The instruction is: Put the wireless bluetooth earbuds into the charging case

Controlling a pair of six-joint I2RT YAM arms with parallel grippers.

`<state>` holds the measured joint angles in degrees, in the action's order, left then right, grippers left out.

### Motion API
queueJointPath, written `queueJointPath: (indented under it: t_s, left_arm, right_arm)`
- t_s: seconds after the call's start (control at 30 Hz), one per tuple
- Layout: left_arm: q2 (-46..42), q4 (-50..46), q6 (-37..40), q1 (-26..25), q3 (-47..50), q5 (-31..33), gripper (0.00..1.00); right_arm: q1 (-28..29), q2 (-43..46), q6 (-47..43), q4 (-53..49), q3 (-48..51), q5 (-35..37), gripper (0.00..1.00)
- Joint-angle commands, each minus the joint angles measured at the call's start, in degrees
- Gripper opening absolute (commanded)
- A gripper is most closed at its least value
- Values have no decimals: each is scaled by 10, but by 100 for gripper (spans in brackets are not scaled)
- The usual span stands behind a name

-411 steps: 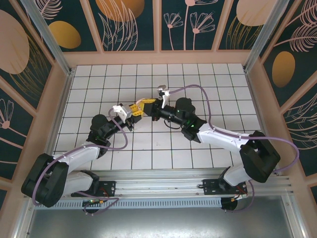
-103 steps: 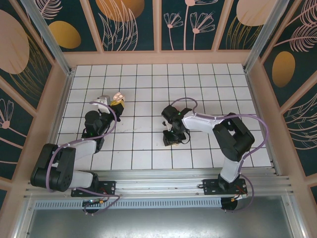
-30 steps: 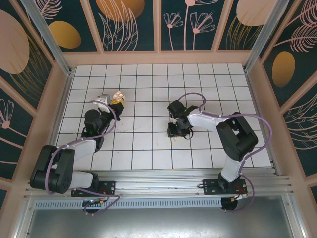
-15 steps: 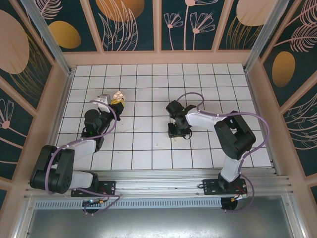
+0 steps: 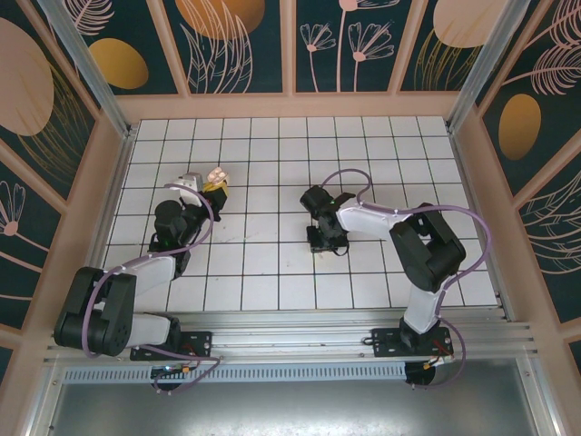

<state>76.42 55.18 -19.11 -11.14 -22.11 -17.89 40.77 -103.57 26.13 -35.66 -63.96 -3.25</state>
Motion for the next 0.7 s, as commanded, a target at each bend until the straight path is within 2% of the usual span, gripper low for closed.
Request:
queueJointPath:
  t_s: [0.0, 0.27, 0.4, 0.67]
  left_arm:
    - [-2, 12, 17, 3, -18, -49, 19]
    - [66, 111, 11, -21, -27, -199, 19]
    - [85, 91, 57, -62, -42, -207, 19]
    - [123, 85, 128, -140, -71, -224, 19]
  right_arm:
    - [3, 34, 16, 21, 10, 6, 21]
    - [-10, 159, 14, 134, 57, 35, 19]
    - [-13, 228, 3, 183, 83, 65, 18]
    - [-12, 350, -54, 335, 143, 53, 17]
